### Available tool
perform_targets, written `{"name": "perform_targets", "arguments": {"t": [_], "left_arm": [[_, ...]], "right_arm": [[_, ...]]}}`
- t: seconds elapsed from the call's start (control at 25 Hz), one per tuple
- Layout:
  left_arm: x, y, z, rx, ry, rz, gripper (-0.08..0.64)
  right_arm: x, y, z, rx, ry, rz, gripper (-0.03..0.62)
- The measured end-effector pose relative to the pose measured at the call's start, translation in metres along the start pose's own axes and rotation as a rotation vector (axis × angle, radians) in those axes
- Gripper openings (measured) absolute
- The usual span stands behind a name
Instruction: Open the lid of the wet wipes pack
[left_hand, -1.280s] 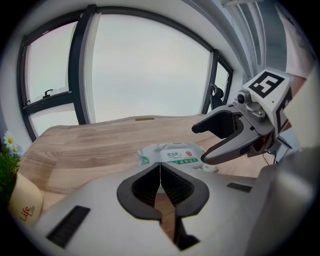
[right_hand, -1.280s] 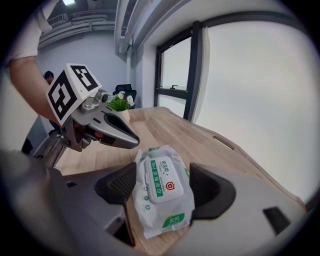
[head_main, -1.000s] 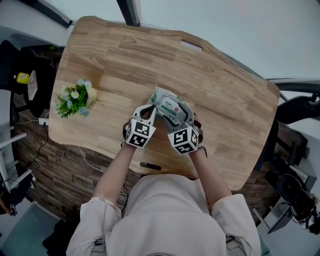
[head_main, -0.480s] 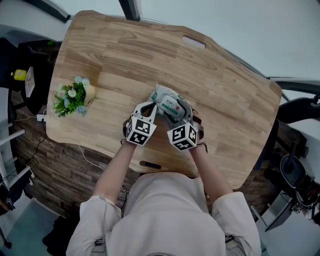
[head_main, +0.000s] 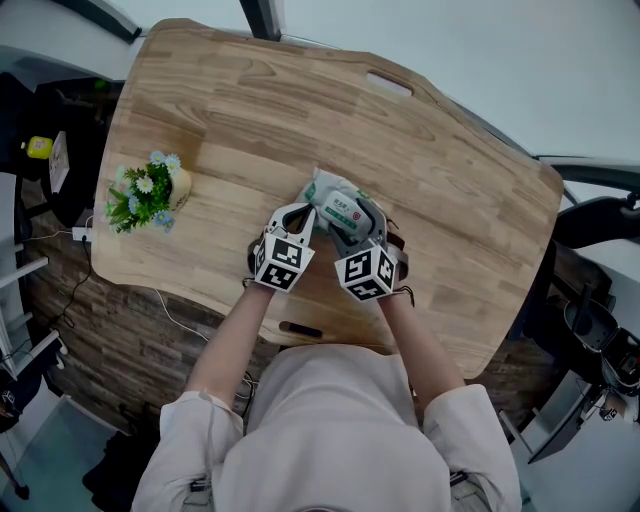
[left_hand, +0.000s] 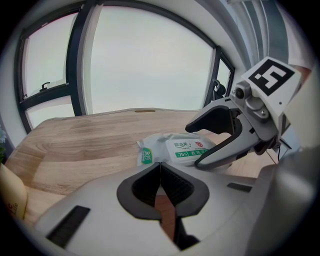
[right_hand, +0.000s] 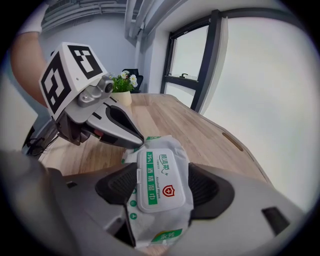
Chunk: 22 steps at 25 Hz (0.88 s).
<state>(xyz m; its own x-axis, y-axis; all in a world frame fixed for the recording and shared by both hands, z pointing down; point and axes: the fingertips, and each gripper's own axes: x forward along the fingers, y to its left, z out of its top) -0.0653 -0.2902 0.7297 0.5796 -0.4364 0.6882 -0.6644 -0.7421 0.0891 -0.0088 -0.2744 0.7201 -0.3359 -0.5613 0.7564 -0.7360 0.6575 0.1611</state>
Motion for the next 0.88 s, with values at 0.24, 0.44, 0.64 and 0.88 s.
{"name": "perform_targets", "arguments": {"t": [0.24, 0.44, 0.64, 0.88], "left_arm": [[0.001, 0.000, 0.000, 0.011, 0.000, 0.000, 0.021], [0.001, -0.001, -0.001, 0.010, 0.008, 0.003, 0.021], [0.001, -0.002, 0.000, 0.010, 0.006, 0.004, 0.021], [0.001, 0.000, -0.001, 0.009, 0.003, 0.006, 0.021]], "right_arm": [[-0.005, -0.002, 0.005, 0.005, 0.025, -0.032, 0.307], [-0.011, 0.000, 0.010, -0.027, 0.021, -0.054, 0.285], [-0.014, -0.001, 0.012, -0.024, 0.014, -0.061, 0.277], [-0.029, -0.028, 0.032, 0.015, -0.065, -0.187, 0.089]]}}
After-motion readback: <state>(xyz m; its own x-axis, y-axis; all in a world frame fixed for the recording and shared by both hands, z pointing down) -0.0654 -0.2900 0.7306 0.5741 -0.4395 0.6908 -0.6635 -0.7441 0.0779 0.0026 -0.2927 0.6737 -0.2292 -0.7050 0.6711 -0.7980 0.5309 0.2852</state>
